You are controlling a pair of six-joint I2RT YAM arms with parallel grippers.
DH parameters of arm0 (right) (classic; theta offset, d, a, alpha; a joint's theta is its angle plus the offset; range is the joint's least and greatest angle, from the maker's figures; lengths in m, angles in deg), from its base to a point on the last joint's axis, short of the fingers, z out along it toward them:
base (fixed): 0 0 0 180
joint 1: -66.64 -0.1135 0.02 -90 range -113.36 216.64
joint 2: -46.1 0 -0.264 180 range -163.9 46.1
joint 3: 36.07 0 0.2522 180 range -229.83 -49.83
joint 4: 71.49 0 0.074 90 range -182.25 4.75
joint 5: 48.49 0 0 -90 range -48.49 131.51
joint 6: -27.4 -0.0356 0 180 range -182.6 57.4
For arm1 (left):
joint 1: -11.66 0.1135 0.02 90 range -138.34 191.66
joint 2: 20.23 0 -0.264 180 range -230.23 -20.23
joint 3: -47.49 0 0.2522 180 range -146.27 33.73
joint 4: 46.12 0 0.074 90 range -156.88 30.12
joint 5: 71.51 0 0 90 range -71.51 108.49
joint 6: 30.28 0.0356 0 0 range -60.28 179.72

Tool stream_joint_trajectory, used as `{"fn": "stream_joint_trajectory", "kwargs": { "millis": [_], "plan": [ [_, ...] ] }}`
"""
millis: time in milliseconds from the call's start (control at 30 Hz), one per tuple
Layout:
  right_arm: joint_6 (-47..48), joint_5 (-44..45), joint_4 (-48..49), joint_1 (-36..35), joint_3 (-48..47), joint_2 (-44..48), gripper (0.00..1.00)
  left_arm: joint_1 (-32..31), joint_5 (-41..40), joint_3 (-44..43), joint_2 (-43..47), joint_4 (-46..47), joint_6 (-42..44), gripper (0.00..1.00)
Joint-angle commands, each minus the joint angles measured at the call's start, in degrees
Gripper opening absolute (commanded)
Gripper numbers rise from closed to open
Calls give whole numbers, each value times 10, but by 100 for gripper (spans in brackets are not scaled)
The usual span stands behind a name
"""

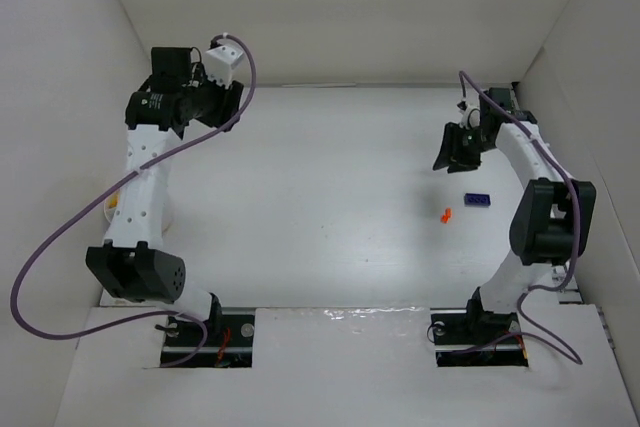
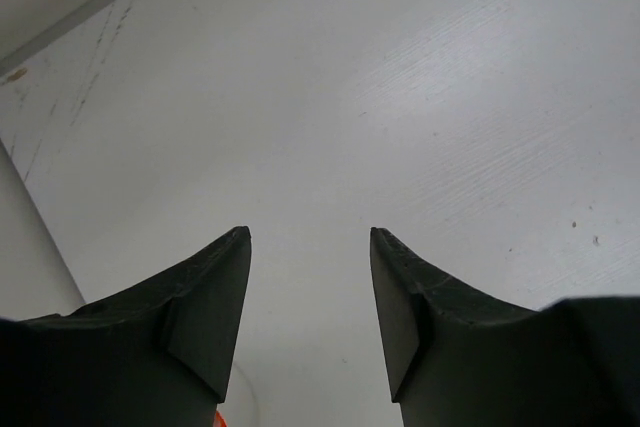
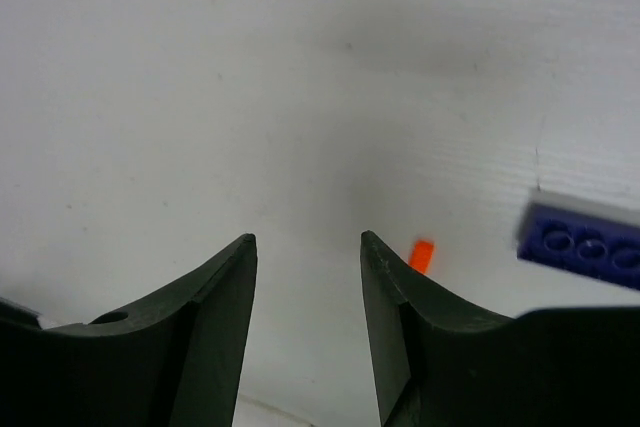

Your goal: Sort the legos into containers by color

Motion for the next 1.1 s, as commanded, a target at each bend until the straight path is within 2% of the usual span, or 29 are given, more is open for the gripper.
{"fn": "stream_joint_trajectory", "kwargs": {
  "millis": [0,133,200,333,400,600,867,1067],
  "plan": [
    [43,97,-42,-11,40,47,51,-29,22,34,12,78,-14,48],
    [10,156,-25,-27,107,79,44,-68,22,70,26,117,-14,49],
    [-6,200,-3,-45,136,88,44,-77,5,101,37,158,-25,49],
    [-50,245,34,-51,201,96,40,-91,-25,131,55,216,-58,54],
    [-64,253,47,-56,213,96,38,-97,-36,139,61,228,-71,59],
    [-79,287,72,-56,220,84,37,-119,-52,162,73,234,-77,61],
    [-85,287,79,-61,184,40,37,-119,-52,162,73,240,-77,61],
    [-85,280,79,-61,196,34,37,-119,-57,168,73,245,-82,64]
  ]
}}
